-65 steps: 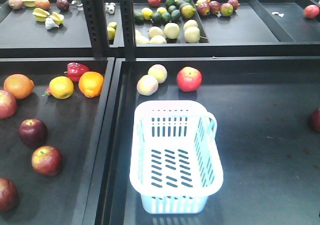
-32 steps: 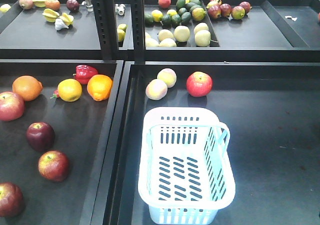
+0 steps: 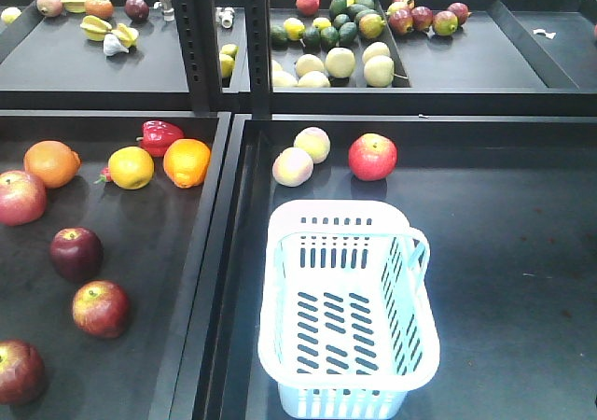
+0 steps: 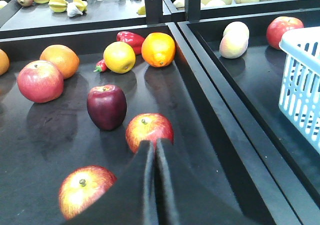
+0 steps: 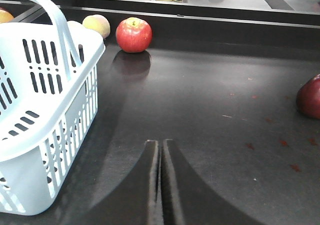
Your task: Pick three apples into basket with both arms
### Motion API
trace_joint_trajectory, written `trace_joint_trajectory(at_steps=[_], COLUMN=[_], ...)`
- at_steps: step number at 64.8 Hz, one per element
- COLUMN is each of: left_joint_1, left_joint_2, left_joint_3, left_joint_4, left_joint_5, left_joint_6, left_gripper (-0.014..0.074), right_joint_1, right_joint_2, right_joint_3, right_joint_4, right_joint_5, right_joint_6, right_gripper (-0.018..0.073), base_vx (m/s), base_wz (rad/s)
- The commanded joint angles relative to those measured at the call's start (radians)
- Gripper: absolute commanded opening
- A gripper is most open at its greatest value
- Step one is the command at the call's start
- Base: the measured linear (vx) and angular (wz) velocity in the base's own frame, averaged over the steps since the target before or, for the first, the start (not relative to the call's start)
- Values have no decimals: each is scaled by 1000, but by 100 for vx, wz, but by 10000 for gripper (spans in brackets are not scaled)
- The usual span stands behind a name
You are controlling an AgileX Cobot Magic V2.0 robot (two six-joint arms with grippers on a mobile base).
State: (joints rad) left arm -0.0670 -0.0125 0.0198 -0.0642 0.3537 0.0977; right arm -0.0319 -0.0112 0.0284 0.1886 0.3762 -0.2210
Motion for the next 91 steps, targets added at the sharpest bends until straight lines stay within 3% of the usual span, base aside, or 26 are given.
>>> trace_joint_trajectory(at_steps=[1, 26, 38, 52, 61, 70, 78, 91], left_joint_1=[-1, -1, -1, -1, -3, -4, -4, -3], left_joint_2=[-13, -13, -13, -13, -13, -13, 44, 401], left_joint_3=[-26, -26, -26, -26, -28, -58, -176, -398], left_joint_4=[-5, -2, 176, 171, -8, -13, -13, -14], left_joint_5=[-70, -73, -108, -123, -333, -553, -457, -233], left_joint_6=[-4, -1, 128, 120, -5, -24, -138, -145], left_gripper=[-6, -6, -6, -6, -6, -6, -6, -6], right_joint_1=[0, 0, 0, 0, 0, 0, 0, 0], right_joint_2=[-11, -11, -11, -11, -11, -11, -11, -11], right_joint_3=[4, 3, 3, 3, 3, 3, 3, 3], right_joint_4=[3, 3, 3, 3, 3, 3, 3, 3], right_joint_5=[-68, -68, -68, -68, -68, -68, -68, -68], right_joint_6=[-1, -1, -1, -1, -1, -1, -1, -1], right_gripper=[-4, -4, -4, -4, -4, -4, -4, -4], base_vx=[0, 0, 0, 0, 0, 0, 0, 0], base_wz=[0, 0, 0, 0, 0, 0, 0, 0])
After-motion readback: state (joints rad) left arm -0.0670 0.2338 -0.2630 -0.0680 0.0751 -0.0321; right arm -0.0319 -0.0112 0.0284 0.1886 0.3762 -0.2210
